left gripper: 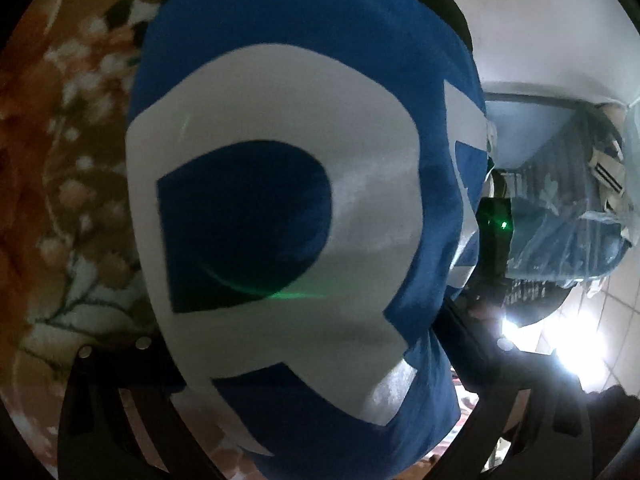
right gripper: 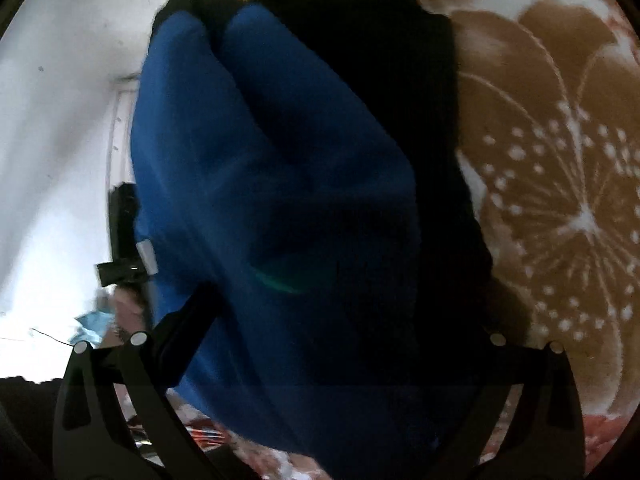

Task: Fold large clothes
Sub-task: 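Carry the folded jacket with both tools toward the clothes stack by the bunk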

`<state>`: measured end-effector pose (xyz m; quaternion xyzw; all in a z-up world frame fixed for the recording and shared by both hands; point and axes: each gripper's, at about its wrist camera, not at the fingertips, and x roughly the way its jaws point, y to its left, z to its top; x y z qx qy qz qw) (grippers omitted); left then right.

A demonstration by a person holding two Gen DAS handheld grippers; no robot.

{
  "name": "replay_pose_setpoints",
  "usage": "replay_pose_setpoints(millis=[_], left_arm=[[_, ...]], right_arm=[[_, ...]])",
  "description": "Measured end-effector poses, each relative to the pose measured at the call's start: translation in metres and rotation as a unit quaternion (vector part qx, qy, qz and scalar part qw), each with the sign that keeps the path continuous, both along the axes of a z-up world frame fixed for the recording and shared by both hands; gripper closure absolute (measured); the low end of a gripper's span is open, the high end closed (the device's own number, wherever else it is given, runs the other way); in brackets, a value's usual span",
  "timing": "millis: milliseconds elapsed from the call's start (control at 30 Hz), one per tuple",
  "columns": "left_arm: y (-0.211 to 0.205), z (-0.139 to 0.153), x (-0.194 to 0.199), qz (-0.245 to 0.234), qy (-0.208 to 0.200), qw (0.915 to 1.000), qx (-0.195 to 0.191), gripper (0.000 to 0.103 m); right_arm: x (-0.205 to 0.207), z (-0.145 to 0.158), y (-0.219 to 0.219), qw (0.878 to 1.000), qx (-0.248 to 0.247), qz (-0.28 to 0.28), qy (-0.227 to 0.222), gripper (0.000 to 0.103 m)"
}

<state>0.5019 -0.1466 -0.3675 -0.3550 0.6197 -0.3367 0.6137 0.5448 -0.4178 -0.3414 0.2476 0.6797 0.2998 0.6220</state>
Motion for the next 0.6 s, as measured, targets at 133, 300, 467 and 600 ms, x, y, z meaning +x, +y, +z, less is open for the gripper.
replay_pose_setpoints(millis=[133,300,467,600], left_arm=[[-0.001,-0.004,0.004,0.004,0.011,0.9999,-0.012,0.012],[-0.004,0.01,0.004,-0.009,-0.019,0.9998,0.002,0.043],[-0.013,0.034,0.004,-0.017,-0.047,0.9985,0.021,0.052],[-0.03,0.067,0.002,-0.03,-0.08,0.9956,0.038,0.053]], right_arm=[[0.0,-0.003,0.0,1.0,0.018,-0.007,-0.007,0.017],[-0.002,0.002,-0.002,0.999,0.032,-0.012,-0.018,0.049],[-0.009,0.022,0.001,0.999,0.021,-0.012,-0.049,0.06],[-0.018,0.043,0.003,0.997,0.022,-0.013,-0.068,0.061]])
